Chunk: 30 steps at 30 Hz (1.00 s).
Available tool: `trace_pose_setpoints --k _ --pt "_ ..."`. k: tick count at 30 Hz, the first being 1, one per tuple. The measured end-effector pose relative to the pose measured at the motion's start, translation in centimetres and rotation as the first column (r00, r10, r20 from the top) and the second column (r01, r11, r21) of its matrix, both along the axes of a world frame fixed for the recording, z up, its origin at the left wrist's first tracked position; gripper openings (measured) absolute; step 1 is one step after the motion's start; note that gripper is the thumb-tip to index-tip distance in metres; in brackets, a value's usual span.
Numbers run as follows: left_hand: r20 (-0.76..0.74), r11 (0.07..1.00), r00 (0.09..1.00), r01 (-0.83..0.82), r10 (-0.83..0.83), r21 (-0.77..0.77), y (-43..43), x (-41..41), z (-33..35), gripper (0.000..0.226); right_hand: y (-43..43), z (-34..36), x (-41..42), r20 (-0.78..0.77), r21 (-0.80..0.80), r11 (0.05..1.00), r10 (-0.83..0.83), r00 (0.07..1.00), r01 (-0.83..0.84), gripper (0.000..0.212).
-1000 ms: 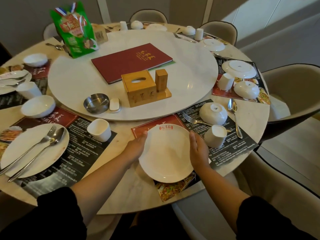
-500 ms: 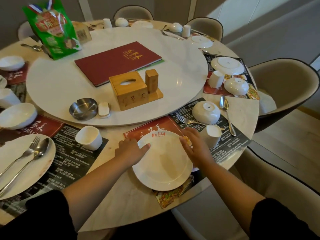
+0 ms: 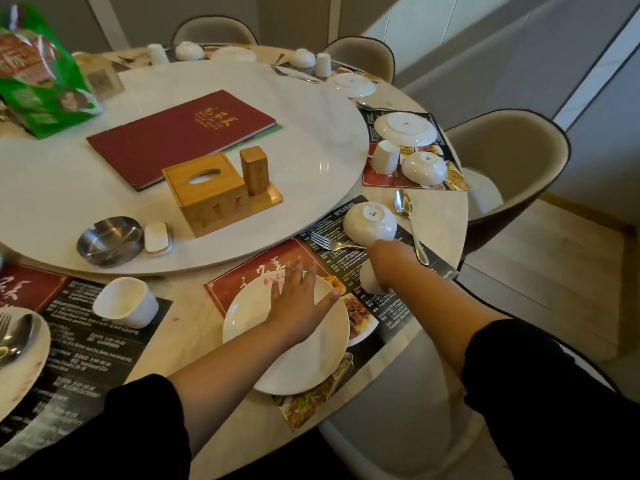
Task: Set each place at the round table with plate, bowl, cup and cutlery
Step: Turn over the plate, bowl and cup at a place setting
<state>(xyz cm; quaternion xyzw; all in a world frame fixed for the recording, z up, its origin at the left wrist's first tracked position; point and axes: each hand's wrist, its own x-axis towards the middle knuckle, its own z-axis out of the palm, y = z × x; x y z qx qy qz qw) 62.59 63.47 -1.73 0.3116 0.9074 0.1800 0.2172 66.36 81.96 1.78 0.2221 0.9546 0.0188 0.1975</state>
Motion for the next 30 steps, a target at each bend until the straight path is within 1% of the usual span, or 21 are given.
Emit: trace_pose_setpoints --k 1,2,3,4,5,6,7,8,10,14,18,21,23,24,25,26,27,28,29,30 --pt "-0.001 1.0 1.0 -0.003 0.003 0.014 0.1 0.0 0.0 0.076 0.7 -0.2 0.4 -0.055 -0.088 0.994 -0.072 0.996 0.067 0.055" --pt "0.004 0.999 1.0 -0.016 0.016 0.035 0.1 0.0 0.1 0.076 1.5 -0.4 0.8 -0.12 -0.218 0.966 -0.168 0.979 0.139 0.064" --pt "0.016 0.997 0.999 -0.039 0.038 0.071 0.2 0.0 0.1 0.075 2.1 -0.5 1.5 -0.181 -0.383 0.903 -0.28 0.943 0.195 0.07" --pt "0.04 0.99 0.997 -0.071 0.066 0.124 0.2 0.0 0.1 0.074 2.4 -0.7 2.2 -0.229 -0.551 0.806 -0.394 0.89 0.215 0.074" --pt "0.074 0.975 0.992 -0.111 0.098 0.192 0.2 0.0 0.2 0.072 2.4 -1.0 3.0 -0.267 -0.683 0.703 -0.489 0.83 0.195 0.075" --pt "0.115 0.952 0.985 -0.155 0.129 0.263 0.3 0.1 0.3 0.07 2.2 -1.5 3.8 -0.297 -0.763 0.627 -0.555 0.777 0.156 0.075" --pt "0.158 0.926 0.975 -0.198 0.153 0.322 0.5 0.2 0.4 0.068 1.8 -2.0 4.5 -0.32 -0.809 0.576 -0.598 0.735 0.116 0.076" --pt "0.197 0.902 0.966 -0.233 0.17 0.363 0.7 0.2 0.5 0.066 1.4 -2.6 5.0 -0.333 -0.838 0.54 -0.623 0.708 0.08 0.077" --pt "0.249 0.872 0.95 -0.279 0.188 0.403 1.3 0.2 0.9 0.064 0.8 -3.7 5.8 -0.343 -0.872 0.489 -0.635 0.692 0.017 0.08" --pt "0.312 0.832 0.929 -0.33 0.202 0.445 2.5 -0.2 1.3 0.062 0.3 -5.1 6.5 -0.385 -0.871 0.49 -0.615 0.688 -0.05 0.076" --pt "0.347 0.825 0.916 -0.348 0.2 0.445 3.3 -0.2 1.5 0.06 -0.2 -5.7 6.5 -0.405 -0.86 0.509 -0.618 0.674 -0.05 0.074" --pt "0.367 0.819 0.91 -0.355 0.193 0.45 3.7 -0.1 1.5 0.061 0.1 -5.9 6.6 -0.415 -0.85 0.523 -0.603 0.681 -0.055 0.078" --pt "0.383 0.804 0.905 -0.365 0.187 0.47 4.0 -0.3 1.6 0.06 0.5 -5.9 6.8 -0.406 -0.866 0.493 -0.598 0.691 -0.082 0.086" --pt "0.394 0.79 0.902 -0.37 0.179 0.488 4.1 -0.6 1.7 0.059 0.8 -5.8 6.9 -0.399 -0.883 0.459 -0.62 0.675 -0.099 0.088" --pt "0.408 0.773 0.896 -0.381 0.174 0.508 4.2 -0.9 1.9 0.058 1.1 -5.5 6.8 -0.395 -0.898 0.426 -0.662 0.637 -0.114 0.087" --pt "0.428 0.756 0.888 -0.396 0.169 0.522 4.5 -1.4 2.2 0.057 1.7 -4.9 6.5 -0.405 -0.901 0.413 -0.7 0.589 -0.128 0.082" --pt "0.452 0.747 0.876 -0.412 0.168 0.521 5.0 -2.1 2.3 0.056 2.5 -4.2 6.0 -0.434 -0.889 0.438 -0.717 0.545 -0.132 0.074" --pt "0.48 0.746 0.86 -0.433 0.174 0.506 5.7 -2.8 2.7 0.056 3.4 -3.5 5.2 -0.481 -0.858 0.5 -0.703 0.524 -0.117 0.068" --pt "0.506 0.751 0.844 -0.448 0.177 0.485 6.7 -3.8 2.8 0.057 4.4 -3.0 4.2 -0.523 -0.816 0.571 -0.666 0.531 -0.087 0.068" --pt "0.532 0.762 0.829 -0.454 0.172 0.462 7.8 -4.8 2.8 0.058 5.4 -2.6 3.1 -0.545 -0.775 0.629 -0.622 0.562 -0.054 0.071"
